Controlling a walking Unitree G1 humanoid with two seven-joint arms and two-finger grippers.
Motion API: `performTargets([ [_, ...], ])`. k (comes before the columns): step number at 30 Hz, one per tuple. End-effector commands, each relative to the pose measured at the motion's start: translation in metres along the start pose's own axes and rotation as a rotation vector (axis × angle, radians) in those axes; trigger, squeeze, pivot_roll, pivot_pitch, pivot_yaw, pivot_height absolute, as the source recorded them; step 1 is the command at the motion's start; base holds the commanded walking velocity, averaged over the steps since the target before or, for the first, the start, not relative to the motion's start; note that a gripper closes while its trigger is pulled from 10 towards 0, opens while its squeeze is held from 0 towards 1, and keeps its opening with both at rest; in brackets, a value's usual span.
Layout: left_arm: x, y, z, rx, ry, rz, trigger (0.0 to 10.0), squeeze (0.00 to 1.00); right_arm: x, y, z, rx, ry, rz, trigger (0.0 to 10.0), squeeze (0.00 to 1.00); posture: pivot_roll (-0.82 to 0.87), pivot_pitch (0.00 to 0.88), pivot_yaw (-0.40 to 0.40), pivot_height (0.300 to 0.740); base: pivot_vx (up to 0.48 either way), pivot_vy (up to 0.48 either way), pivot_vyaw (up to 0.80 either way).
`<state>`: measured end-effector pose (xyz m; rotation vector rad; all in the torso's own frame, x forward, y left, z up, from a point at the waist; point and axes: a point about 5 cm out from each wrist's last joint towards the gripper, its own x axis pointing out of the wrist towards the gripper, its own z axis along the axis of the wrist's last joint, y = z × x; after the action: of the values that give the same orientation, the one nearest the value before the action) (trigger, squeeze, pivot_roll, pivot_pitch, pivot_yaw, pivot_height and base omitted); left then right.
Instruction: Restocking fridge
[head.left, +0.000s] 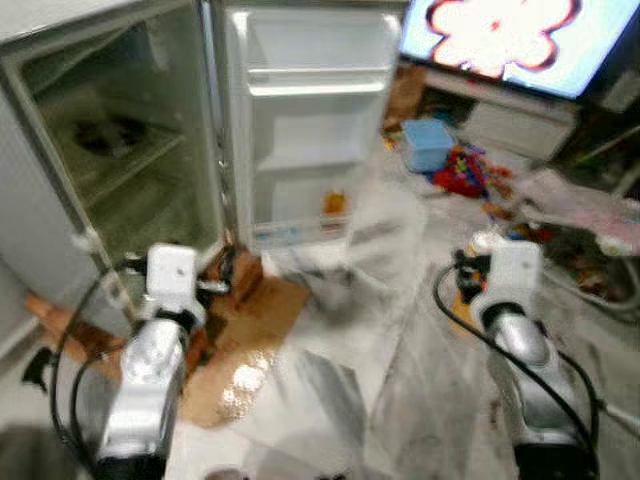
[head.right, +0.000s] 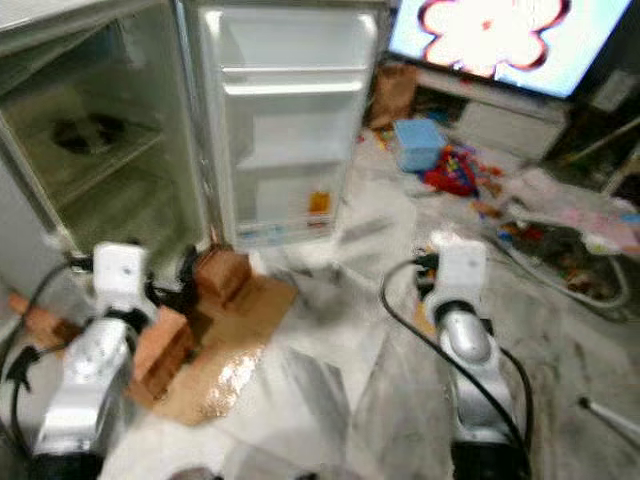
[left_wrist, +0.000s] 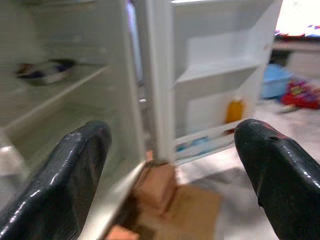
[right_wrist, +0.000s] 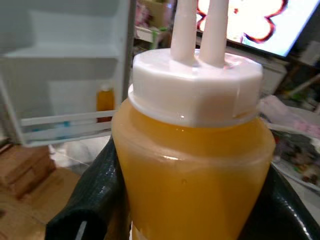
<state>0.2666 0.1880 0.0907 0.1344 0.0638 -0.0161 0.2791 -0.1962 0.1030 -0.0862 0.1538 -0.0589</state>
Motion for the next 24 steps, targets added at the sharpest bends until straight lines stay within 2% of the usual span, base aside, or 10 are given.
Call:
performTargets([
  [1, 0.002, -0.004, 0.002, 0.008, -0.010, -0.004, 10.0, 0.00, 0.004, -0.004, 0.007, -0.006, -0.027, 0.003, 10.0, 0.00, 0.04, 0.000, -0.065, 0.740, 0.000, -0.424, 0.00],
  [3, 0.003, -0.003, 0.002, 0.014, -0.009, 0.002, 10.0, 0.00, 0.005, -0.002, 0.008, -0.001, -0.030, 0.017, 10.0, 0.00, 0.04, 0.000, -0.065, 0.740, 0.000, -0.424, 0.00],
  [4, 0.003, -0.001, 0.001, 0.044, -0.002, 0.017, 10.0, 0.00, 0.008, 0.000, 0.009, -0.023, -0.029, 0.015, 10.0, 0.00, 0.04, 0.000, -0.064, 0.740, 0.000, -0.322, 0.00],
  [6, 0.004, 0.001, 0.000, 0.013, -0.001, 0.035, 10.0, 0.00, 0.010, 0.003, 0.012, -0.053, -0.042, 0.019, 10.0, 0.00, 0.04, 0.000, -0.065, 0.740, 0.000, 0.000, 0.00],
  [9, 0.003, 0.004, -0.001, 0.033, 0.006, 0.056, 10.0, 0.00, 0.013, 0.008, 0.017, -0.054, -0.074, 0.059, 10.0, 0.00, 0.04, 0.000, -0.066, 0.740, 0.000, 0.000, 0.00],
  [11, 0.002, 0.007, 0.000, 0.030, -0.011, 0.043, 10.0, 0.00, 0.014, 0.010, 0.024, -0.129, -0.143, 0.112, 10.0, 0.00, 0.04, 0.000, -0.066, 0.740, 0.000, 0.000, 0.00],
  [12, 0.002, 0.007, 0.000, 0.031, -0.012, 0.044, 10.0, 0.00, 0.014, 0.010, 0.025, -0.130, -0.147, 0.114, 10.0, 0.00, 0.04, 0.000, -0.066, 0.740, 0.000, 0.000, 0.00],
  [16, 0.003, 0.007, 0.001, 0.018, -0.019, 0.039, 10.0, 0.00, 0.017, 0.010, 0.022, -0.058, -0.087, 0.107, 10.0, 0.00, 0.03, 0.000, -0.066, 0.740, 0.405, 0.000, 0.00],
  [24, 0.007, 0.002, 0.002, 0.011, -0.025, 0.034, 10.0, 0.00, 0.015, 0.016, 0.031, -0.022, -0.164, 0.166, 10.0, 0.00, 0.03, 0.000, -0.066, 0.740, 0.445, 0.000, 0.00],
])
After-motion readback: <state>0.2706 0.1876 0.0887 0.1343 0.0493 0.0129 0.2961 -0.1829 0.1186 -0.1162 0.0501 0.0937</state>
